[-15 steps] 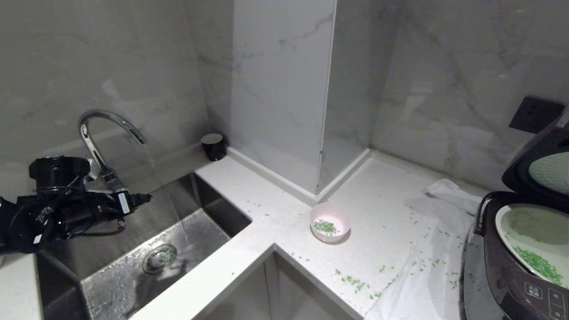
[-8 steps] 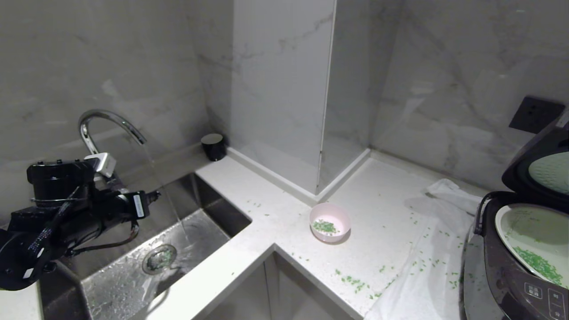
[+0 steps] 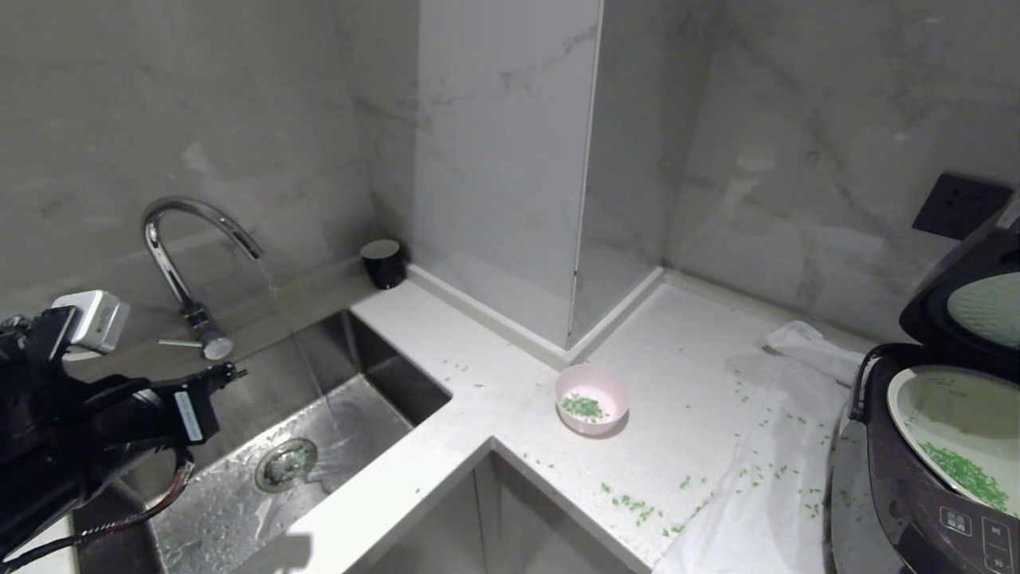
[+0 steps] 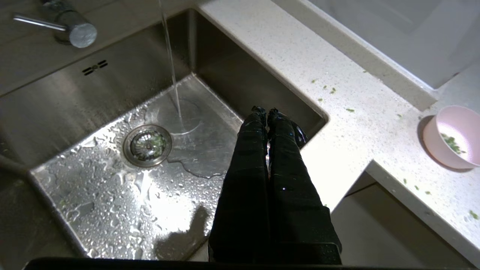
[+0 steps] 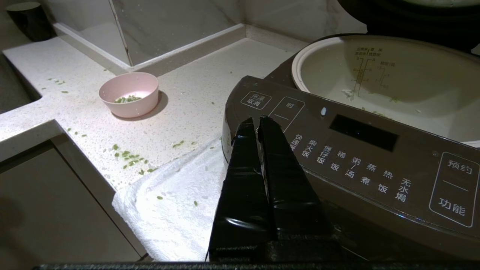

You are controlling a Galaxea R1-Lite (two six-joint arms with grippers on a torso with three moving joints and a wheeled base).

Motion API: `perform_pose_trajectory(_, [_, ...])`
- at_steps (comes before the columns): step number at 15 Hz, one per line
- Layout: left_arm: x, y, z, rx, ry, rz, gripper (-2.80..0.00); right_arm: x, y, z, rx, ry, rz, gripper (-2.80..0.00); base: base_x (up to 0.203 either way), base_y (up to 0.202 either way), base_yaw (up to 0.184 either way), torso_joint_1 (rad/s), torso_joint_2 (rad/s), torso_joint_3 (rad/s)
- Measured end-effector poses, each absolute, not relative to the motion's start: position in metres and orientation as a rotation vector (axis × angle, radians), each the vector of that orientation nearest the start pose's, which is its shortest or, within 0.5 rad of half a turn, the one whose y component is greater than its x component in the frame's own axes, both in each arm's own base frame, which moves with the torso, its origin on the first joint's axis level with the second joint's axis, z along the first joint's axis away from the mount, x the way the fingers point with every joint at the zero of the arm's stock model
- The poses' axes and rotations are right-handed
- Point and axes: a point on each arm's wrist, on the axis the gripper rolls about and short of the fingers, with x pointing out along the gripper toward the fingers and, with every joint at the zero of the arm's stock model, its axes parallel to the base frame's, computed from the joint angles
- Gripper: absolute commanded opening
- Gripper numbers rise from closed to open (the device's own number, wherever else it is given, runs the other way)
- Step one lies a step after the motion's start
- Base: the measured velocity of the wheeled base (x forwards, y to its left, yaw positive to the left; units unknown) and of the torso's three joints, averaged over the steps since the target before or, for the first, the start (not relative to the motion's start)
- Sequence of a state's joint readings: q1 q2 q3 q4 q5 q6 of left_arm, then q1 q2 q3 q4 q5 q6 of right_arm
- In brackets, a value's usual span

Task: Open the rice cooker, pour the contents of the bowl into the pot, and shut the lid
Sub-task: Pick up the bowl on the table

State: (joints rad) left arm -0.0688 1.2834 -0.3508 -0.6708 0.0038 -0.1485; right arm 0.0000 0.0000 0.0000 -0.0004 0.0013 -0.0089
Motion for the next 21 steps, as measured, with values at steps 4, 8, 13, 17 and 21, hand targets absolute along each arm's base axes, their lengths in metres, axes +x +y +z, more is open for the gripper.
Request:
perform_pose_trajectory(4, [0.123,-0.012,0.18,-0.135,0.172,-0.084,-2.8,-0.023,0.0,0.075,-0.01,0.0,0.001,-2.8,0.0,0.0,0.0,0.0,0.0,0.0])
perform_pose_trajectory(8, [0.057,-0.009,0.193,-0.131,0.076,-0.143,-2.8,-0.023,0.0,0.075,-0.009,0.0,0.001,-2.8,0.0,0.0,0.0,0.0,0.0,0.0])
perform_pose_trajectory(13, [-0.001,0.0,0.192,-0.095,-0.063,0.01,-2.8,-0.023,0.0,0.076,-0.009,0.0,0.001,-2.8,0.0,0.0,0.0,0.0,0.0,0.0])
perform_pose_trajectory(17, [-0.021,-0.001,0.15,-0.042,-0.095,-0.026,-2.8,-0.023,0.0,0.076,-0.011,0.0,0.001,-2.8,0.0,0.0,0.0,0.0,0.0,0.0])
perform_pose_trajectory(21, [-0.029,-0.002,0.107,-0.004,-0.061,-0.098,-2.8,-0.028,0.001,0.092,-0.034,-0.045,0.04,-2.8,0.0,0.0,0.0,0.0,0.0,0.0])
